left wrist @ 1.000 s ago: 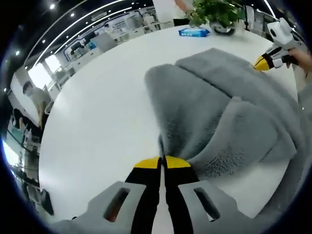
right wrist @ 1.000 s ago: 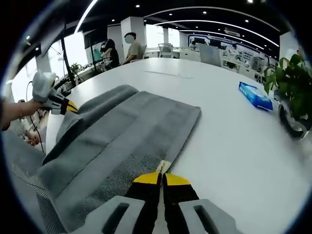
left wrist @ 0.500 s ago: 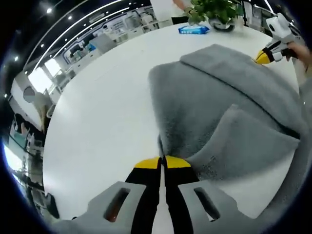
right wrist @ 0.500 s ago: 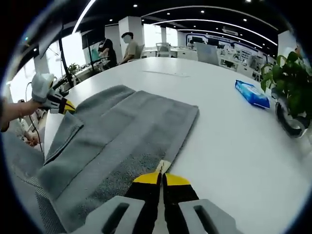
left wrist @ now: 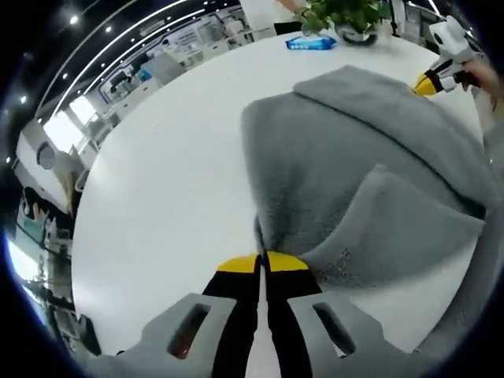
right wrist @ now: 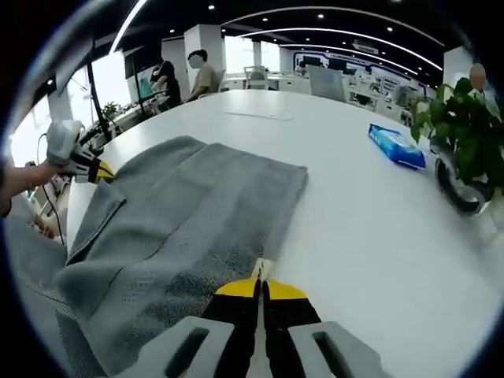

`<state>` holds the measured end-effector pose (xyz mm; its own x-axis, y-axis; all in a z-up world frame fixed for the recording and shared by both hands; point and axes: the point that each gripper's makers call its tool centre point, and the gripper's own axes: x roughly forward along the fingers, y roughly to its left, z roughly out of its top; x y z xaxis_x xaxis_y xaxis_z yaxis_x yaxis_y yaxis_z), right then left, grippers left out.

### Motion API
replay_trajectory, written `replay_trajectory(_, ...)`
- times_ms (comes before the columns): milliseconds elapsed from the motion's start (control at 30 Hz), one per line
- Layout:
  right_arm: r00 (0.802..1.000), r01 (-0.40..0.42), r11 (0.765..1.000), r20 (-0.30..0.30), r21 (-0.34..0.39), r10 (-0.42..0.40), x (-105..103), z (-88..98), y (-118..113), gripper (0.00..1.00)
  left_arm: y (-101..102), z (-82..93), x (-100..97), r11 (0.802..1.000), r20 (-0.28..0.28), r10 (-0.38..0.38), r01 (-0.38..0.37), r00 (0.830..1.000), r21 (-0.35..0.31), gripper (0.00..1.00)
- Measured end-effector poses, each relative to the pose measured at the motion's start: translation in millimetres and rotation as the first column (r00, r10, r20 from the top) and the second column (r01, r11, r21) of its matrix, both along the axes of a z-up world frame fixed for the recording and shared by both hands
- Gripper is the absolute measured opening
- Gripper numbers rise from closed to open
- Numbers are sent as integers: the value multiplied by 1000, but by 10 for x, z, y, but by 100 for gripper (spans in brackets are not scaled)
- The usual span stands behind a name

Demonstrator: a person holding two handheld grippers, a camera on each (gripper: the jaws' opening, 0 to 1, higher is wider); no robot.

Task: Open the folded towel by lifting each exposed corner and separating the folded layers until the towel lies flat within the target outline without major curled edges

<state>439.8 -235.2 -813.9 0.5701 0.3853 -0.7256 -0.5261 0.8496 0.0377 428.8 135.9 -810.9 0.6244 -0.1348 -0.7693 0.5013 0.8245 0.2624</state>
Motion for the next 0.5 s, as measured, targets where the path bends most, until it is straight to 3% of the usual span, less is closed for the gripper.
replay_trajectory(500,999,47,998,-12,-46,-48,2,-29,-369,0,124,2,16,1000,-26,8,-7,1000,10,1)
